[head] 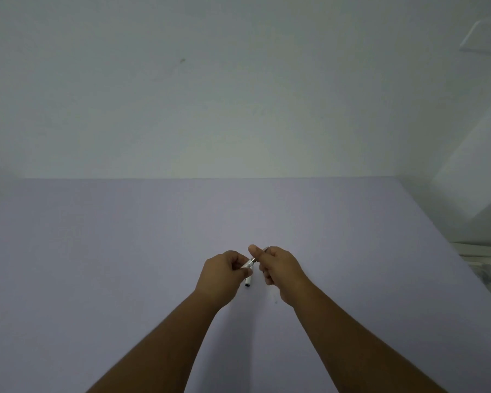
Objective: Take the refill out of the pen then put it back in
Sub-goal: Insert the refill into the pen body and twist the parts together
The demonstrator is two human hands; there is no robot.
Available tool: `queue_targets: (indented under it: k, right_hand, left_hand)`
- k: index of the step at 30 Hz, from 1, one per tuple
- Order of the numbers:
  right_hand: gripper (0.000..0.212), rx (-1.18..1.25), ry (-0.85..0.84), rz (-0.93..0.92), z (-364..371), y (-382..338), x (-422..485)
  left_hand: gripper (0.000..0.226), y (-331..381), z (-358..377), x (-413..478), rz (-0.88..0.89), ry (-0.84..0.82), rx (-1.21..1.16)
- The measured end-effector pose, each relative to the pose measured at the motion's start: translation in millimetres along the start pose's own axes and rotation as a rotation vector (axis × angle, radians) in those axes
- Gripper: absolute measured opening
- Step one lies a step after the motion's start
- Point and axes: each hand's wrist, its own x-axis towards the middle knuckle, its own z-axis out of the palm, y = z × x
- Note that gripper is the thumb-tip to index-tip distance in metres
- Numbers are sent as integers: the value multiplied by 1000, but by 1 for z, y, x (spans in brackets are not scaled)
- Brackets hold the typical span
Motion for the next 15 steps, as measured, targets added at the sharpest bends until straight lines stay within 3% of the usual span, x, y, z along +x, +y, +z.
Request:
queue_targets:
  k: [4,8,12,15]
  right_hand:
    - [5,120,-73,-42,0,1,1]
    - [30,48,12,-3,3,1,1]
    - [6,187,-51,-44,5,-1,0]
    - [19,102,-27,-32,4,-4,0]
  left_hand:
    - [7,0,-3,3,-12,22,-4]
    - [11,1,-3,3,-3,20,-12]
    - [7,0,-5,5,-29,21,-41]
    - [11,1,-3,5,-18,11,-24]
